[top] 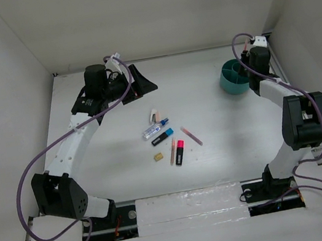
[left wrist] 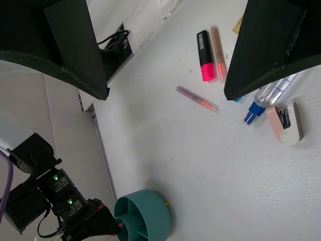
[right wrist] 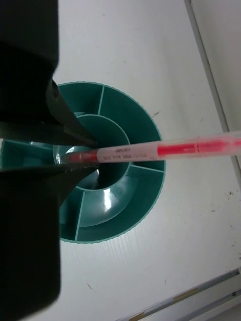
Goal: Sort the stationery into containers
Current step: Place the stationery into the container, then grab a piece of stationery with the right arm
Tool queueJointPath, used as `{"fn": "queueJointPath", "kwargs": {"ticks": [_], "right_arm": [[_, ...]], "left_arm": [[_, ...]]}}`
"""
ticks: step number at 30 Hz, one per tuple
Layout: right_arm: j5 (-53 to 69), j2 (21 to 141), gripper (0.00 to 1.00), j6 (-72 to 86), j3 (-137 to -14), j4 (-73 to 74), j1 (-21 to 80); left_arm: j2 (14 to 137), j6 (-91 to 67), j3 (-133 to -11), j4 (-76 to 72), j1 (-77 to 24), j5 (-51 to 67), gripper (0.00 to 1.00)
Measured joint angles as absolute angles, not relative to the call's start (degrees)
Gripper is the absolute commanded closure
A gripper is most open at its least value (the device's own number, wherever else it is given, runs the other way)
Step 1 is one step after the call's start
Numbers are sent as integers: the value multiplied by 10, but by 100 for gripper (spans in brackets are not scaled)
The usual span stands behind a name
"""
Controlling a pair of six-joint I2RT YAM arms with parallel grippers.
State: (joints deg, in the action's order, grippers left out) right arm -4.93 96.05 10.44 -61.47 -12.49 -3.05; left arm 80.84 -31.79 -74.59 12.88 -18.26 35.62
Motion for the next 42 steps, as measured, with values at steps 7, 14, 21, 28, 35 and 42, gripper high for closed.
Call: {"fn": "queueJointPath", "kwargs": {"ticks": [7, 14, 21, 28, 35, 42], "right_arm": [[-49, 961, 65, 103, -615, -122, -30], [-49, 961, 59, 103, -615, -121, -30], [-44, 941, 49, 109, -609, -123, -30], [-41, 876, 0, 116, -613, -136, -30], [-50, 867, 0, 103, -713, -72, -5], [-41, 881, 0, 76, -915, 138, 146]], "left_arm": [[808, -318, -746, 126, -183, 364, 0], [808, -320, -746, 120, -183, 375, 0], [808, -320, -745, 118, -183, 376, 0], [809, -320, -745, 118, -183, 369, 0], [811, -322, -748, 147, -183, 309, 0], [835, -350, -805, 255, -183, 106, 0]]}}
